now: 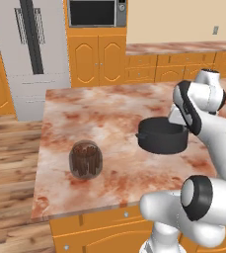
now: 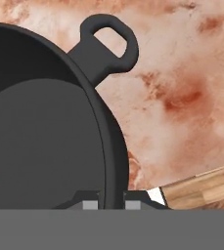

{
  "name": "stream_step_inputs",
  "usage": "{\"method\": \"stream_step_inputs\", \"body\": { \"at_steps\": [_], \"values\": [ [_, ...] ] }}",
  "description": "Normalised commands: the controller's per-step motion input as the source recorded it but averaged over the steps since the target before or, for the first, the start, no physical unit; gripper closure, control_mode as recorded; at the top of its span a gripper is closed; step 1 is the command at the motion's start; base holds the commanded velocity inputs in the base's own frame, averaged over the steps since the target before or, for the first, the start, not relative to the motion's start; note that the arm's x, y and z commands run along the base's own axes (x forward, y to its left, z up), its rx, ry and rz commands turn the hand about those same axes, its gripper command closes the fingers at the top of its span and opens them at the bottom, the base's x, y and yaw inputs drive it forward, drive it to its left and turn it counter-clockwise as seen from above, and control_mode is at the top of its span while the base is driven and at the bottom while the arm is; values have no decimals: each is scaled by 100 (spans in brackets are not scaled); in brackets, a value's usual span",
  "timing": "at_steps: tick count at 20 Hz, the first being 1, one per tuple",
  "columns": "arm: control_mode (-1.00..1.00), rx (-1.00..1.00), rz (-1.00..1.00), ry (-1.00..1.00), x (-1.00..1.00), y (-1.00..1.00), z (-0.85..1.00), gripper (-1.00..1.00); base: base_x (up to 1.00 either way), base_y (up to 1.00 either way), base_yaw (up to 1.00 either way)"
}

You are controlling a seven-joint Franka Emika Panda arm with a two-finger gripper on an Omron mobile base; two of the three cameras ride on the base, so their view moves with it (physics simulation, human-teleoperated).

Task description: Pick the jar and pot and place them in the sink. Then turn on the water.

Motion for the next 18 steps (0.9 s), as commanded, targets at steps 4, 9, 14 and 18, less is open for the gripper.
{"method": "stream_step_inputs", "body": {
  "at_steps": [4, 9, 14, 18],
  "values": [
    [-100, 0, 0, 0, 0, 0, 13, 100, 0, 0, 0],
    [100, 0, 0, 0, 0, 0, 0, 100, -42, -20, -5],
    [100, 0, 0, 0, 0, 0, 0, 100, -92, -59, -48],
    [100, 0, 0, 0, 0, 0, 0, 100, -11, -12, -91]
  ]
}}
